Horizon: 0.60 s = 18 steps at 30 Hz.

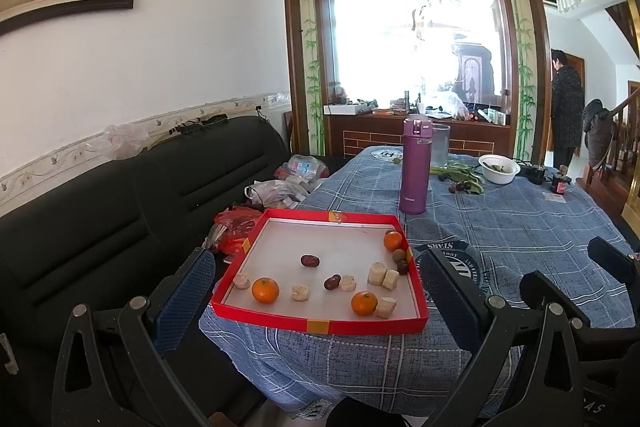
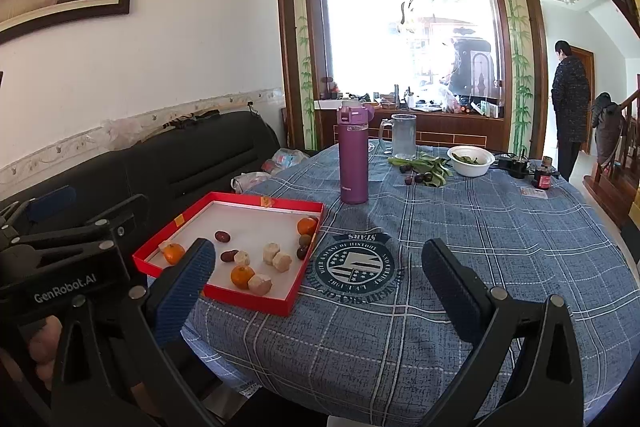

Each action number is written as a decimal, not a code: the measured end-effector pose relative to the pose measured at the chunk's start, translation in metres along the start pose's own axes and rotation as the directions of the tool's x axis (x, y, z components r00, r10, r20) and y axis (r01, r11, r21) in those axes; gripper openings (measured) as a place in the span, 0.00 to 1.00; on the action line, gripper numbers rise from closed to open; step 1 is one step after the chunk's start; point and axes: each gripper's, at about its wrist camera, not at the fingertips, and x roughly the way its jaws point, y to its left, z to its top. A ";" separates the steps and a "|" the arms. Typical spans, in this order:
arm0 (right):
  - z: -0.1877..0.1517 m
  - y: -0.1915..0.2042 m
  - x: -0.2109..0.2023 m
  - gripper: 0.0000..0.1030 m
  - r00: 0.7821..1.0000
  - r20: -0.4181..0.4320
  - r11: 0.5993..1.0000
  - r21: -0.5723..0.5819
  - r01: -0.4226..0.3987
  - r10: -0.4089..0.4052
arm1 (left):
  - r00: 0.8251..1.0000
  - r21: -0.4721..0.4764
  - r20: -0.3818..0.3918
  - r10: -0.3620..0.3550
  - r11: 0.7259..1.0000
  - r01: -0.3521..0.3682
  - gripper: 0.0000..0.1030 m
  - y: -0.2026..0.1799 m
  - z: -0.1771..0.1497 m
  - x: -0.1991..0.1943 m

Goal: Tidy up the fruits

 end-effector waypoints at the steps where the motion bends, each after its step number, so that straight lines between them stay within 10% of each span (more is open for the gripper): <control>1: 0.000 -0.001 0.000 1.00 1.000 0.000 1.000 0.000 -0.001 0.001 | 1.000 0.000 0.000 0.002 1.000 -0.002 1.00 0.000 0.000 0.000; 18: 0.003 -0.005 -0.002 1.00 1.000 0.004 1.000 0.004 0.000 0.000 | 1.000 0.002 -0.005 -0.002 1.000 0.002 1.00 0.001 -0.002 0.001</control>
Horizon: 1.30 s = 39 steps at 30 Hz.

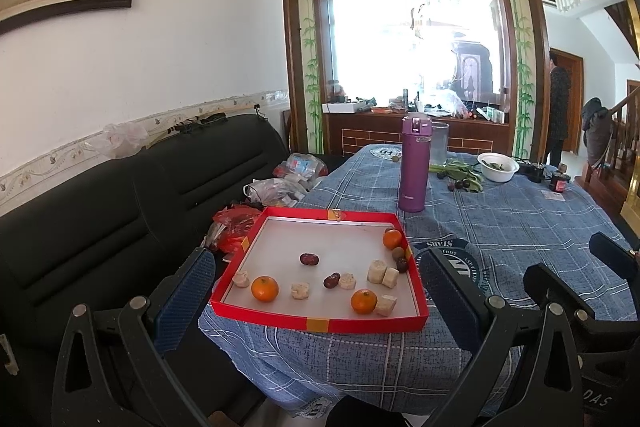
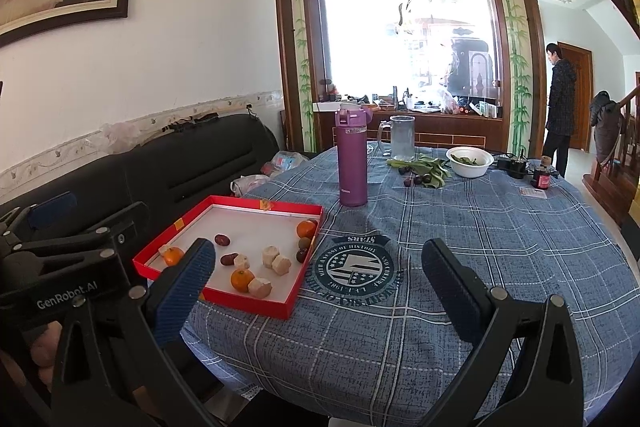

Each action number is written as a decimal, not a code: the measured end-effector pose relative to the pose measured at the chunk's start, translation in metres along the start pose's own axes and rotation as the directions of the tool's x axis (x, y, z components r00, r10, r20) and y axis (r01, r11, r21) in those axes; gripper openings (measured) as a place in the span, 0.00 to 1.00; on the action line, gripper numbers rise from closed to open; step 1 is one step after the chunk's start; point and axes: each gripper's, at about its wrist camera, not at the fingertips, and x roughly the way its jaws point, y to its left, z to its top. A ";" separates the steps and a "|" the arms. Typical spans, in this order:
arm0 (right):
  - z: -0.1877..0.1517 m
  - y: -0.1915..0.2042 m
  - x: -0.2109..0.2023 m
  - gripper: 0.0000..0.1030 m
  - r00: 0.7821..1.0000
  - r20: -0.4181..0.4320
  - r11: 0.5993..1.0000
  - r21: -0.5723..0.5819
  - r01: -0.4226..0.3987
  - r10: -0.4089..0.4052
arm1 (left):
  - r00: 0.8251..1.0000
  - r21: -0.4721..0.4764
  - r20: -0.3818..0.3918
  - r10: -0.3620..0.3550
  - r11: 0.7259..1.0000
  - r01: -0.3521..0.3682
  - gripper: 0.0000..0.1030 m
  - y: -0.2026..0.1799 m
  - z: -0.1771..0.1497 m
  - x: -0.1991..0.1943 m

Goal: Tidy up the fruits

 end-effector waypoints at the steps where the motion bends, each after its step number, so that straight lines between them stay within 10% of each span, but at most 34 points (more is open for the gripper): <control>1: 0.000 0.000 0.000 1.00 1.000 0.000 1.000 0.000 0.000 0.000 | 1.000 0.001 -0.001 -0.001 1.000 0.001 1.00 0.000 0.000 0.001; 39: 0.002 0.002 0.001 1.00 1.000 -0.012 1.000 -0.004 -0.004 0.004 | 1.000 -0.007 -0.018 0.006 1.000 -0.007 1.00 0.007 -0.004 0.004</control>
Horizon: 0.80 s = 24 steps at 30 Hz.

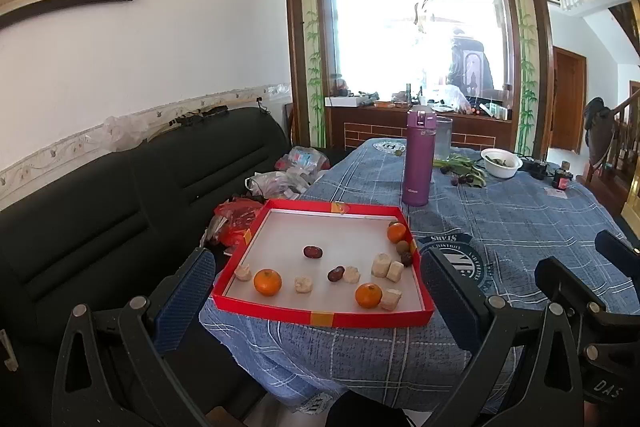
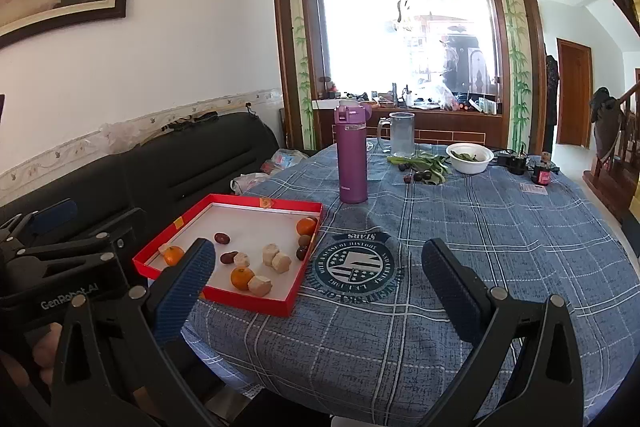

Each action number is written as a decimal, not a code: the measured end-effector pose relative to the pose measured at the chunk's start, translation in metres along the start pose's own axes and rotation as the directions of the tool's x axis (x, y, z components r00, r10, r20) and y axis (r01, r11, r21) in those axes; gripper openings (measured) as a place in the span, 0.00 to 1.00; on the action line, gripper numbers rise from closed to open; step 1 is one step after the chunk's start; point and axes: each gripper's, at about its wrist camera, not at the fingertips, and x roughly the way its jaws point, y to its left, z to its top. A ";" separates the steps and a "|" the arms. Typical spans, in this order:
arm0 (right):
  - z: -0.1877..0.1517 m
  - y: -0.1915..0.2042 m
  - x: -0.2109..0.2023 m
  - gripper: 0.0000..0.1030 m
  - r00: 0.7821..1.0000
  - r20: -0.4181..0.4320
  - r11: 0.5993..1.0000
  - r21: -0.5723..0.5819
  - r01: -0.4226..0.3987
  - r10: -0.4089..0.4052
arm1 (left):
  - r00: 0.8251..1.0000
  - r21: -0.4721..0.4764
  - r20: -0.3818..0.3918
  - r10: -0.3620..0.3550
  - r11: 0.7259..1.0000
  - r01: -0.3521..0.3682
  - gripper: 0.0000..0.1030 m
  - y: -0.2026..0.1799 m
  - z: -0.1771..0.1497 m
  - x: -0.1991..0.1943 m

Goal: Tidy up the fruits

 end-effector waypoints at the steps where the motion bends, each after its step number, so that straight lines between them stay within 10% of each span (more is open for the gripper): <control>1: 0.000 0.001 0.000 1.00 1.000 0.001 1.000 -0.004 0.000 0.000 | 1.000 0.000 -0.001 -0.001 1.000 0.001 1.00 0.001 0.000 0.000; 24: -0.005 -0.001 0.004 1.00 1.000 -0.006 1.000 -0.001 0.000 0.000 | 1.000 -0.004 -0.023 -0.014 1.000 0.014 1.00 -0.001 -0.006 0.004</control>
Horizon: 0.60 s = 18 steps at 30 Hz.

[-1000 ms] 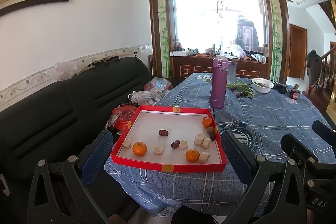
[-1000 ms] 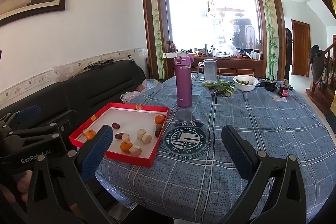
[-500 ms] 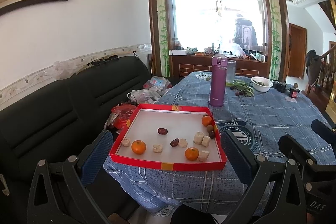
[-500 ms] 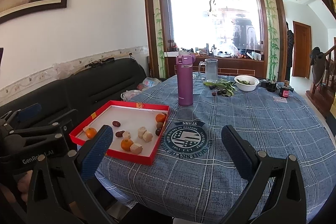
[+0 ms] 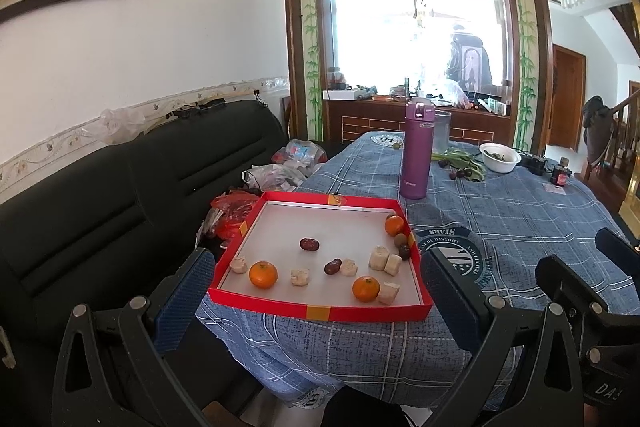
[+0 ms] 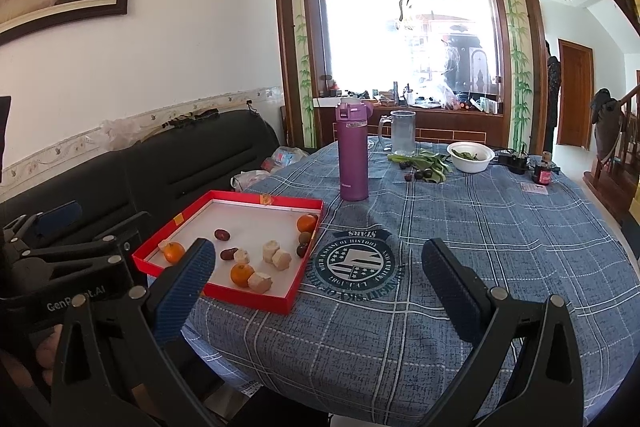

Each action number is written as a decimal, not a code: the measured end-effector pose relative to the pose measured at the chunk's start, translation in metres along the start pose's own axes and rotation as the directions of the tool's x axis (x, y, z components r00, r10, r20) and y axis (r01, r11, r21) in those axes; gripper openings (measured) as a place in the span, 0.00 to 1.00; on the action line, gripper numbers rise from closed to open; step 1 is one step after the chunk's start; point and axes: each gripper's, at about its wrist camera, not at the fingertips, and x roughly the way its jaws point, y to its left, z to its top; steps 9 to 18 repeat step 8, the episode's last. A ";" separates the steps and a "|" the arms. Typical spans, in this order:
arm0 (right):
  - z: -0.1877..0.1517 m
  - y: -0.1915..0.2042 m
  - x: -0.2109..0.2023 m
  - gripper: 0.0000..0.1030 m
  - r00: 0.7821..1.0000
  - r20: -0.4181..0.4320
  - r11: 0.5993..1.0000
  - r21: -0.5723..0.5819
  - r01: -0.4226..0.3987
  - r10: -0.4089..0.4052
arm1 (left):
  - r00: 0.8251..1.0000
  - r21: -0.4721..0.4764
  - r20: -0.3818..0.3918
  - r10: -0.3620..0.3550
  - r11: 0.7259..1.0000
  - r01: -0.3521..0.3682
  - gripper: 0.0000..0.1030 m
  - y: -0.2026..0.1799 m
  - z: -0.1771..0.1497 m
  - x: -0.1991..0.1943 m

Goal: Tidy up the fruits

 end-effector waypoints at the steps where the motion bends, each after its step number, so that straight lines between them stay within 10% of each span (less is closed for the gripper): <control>1: 0.000 0.000 0.000 1.00 1.000 0.000 1.000 0.000 0.000 0.000 | 1.000 0.000 0.000 0.002 1.000 -0.002 1.00 0.000 0.000 0.000; 18: -0.001 -0.002 0.002 1.00 1.000 0.003 1.000 0.010 0.004 -0.004 | 1.000 -0.002 -0.001 0.005 1.000 -0.005 1.00 0.000 0.000 0.002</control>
